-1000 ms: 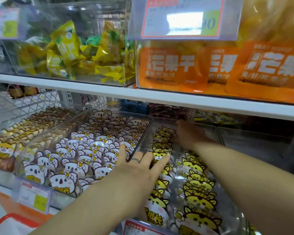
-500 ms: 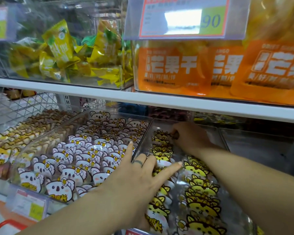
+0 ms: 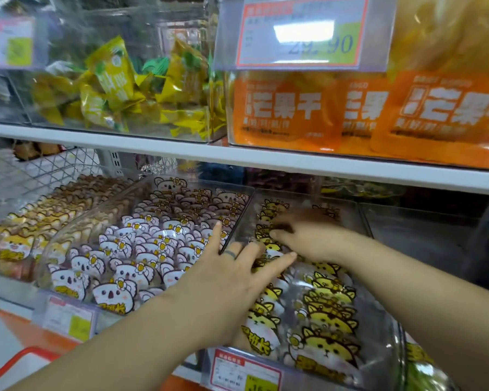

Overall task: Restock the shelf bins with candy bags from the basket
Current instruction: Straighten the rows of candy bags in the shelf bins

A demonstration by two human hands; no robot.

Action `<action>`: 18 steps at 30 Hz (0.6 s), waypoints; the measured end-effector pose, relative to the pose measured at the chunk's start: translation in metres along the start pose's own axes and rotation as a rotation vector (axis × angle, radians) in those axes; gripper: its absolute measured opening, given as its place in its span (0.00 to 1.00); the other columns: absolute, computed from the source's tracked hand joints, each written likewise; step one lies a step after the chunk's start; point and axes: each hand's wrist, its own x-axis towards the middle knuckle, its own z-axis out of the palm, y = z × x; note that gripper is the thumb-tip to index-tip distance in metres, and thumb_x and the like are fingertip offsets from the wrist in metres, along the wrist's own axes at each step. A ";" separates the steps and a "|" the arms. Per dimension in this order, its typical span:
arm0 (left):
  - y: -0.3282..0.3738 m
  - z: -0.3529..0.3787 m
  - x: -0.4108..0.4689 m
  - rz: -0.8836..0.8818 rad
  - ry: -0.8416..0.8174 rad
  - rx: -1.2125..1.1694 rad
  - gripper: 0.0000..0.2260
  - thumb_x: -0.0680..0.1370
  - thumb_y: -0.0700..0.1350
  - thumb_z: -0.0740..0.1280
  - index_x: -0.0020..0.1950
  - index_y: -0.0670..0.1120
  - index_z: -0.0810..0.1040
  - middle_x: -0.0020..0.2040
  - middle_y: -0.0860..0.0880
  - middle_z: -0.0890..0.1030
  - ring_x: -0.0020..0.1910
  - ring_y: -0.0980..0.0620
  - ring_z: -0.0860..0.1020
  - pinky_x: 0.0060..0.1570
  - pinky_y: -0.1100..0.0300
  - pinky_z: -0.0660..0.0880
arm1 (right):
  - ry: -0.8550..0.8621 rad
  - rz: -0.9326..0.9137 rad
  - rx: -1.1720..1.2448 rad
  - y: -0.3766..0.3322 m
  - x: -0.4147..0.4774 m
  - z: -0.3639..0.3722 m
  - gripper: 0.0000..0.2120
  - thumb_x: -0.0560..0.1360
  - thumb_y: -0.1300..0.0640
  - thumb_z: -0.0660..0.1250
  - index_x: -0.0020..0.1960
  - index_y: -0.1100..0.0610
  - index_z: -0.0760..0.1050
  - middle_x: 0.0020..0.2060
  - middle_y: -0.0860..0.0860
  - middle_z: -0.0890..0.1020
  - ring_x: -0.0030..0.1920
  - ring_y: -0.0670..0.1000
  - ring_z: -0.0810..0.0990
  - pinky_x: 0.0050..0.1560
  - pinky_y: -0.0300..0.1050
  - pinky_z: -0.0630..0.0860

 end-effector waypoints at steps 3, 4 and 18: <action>0.001 0.002 0.001 -0.021 0.009 -0.022 0.50 0.78 0.54 0.67 0.74 0.58 0.22 0.78 0.44 0.52 0.76 0.39 0.56 0.72 0.29 0.37 | -0.114 -0.014 -0.084 0.001 0.008 0.000 0.24 0.84 0.42 0.52 0.77 0.49 0.64 0.77 0.53 0.65 0.72 0.56 0.69 0.70 0.53 0.68; 0.001 0.004 0.001 -0.024 0.012 -0.019 0.50 0.77 0.57 0.66 0.74 0.58 0.23 0.77 0.43 0.54 0.76 0.39 0.57 0.72 0.29 0.36 | -0.116 -0.010 -0.112 0.002 0.012 0.001 0.24 0.84 0.42 0.51 0.78 0.48 0.62 0.79 0.52 0.61 0.75 0.57 0.65 0.72 0.53 0.66; -0.003 0.005 -0.009 -0.108 0.026 0.029 0.57 0.68 0.77 0.62 0.77 0.53 0.27 0.80 0.47 0.50 0.78 0.42 0.57 0.72 0.28 0.43 | 0.030 -0.121 0.137 -0.030 -0.144 -0.019 0.14 0.75 0.39 0.68 0.41 0.49 0.79 0.31 0.42 0.78 0.34 0.39 0.74 0.33 0.35 0.69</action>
